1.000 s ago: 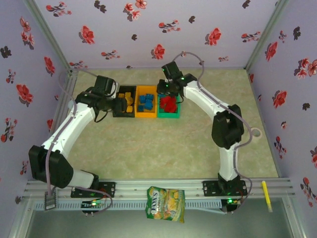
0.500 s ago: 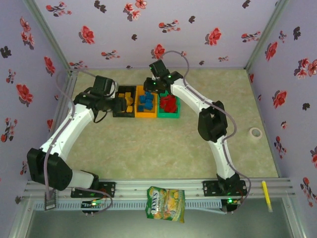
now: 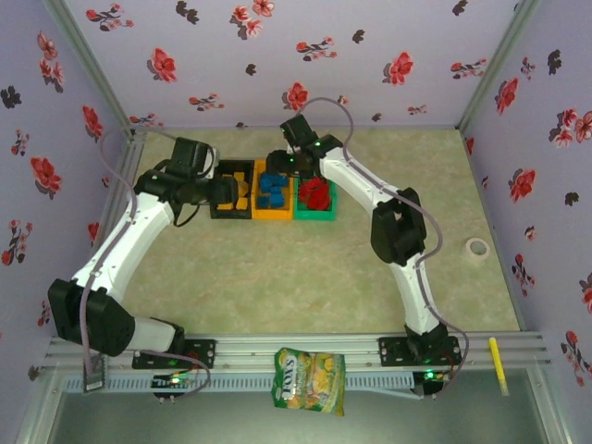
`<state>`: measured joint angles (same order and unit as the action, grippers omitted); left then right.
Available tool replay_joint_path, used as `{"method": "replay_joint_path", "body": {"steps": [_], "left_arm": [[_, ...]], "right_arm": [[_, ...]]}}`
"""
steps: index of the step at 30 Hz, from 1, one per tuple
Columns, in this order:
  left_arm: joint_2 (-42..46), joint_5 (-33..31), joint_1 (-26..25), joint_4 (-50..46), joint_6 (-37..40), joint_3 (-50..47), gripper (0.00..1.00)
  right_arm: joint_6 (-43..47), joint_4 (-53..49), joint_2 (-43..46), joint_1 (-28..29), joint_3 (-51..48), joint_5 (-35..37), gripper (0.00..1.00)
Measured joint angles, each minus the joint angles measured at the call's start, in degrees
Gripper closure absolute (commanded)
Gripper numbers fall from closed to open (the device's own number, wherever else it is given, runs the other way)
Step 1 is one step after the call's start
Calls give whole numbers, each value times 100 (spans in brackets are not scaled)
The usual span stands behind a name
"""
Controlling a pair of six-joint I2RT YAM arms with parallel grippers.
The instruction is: Sort the legos into containers by color
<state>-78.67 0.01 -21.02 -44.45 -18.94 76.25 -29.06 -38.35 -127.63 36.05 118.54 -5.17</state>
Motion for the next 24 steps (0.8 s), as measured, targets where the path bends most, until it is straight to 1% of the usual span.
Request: {"method": "replay_joint_path", "body": {"steps": [3,6,11,14,20,24], "left_arm": [[-31,0,0,-22,31,179,23],[-111,0,0,-2,125,437,16],[-190,-55,31,20,262,809,8],[-258,-153,94,-31,365,1143,1],[-367,-385,310,-286,584,1906,0],[-378,-660,417,-573,601,2343,0]], "right_arm": [[179,-24,413,0,-348,164,16],[350,-28,942,-13,-730,345,10],[529,31,1840,-146,-1403,490,1],[601,85,2326,-361,-1816,522,1],[667,87,3377,-968,-2747,632,1],[704,26,4035,-1349,-3056,962,0]]}}
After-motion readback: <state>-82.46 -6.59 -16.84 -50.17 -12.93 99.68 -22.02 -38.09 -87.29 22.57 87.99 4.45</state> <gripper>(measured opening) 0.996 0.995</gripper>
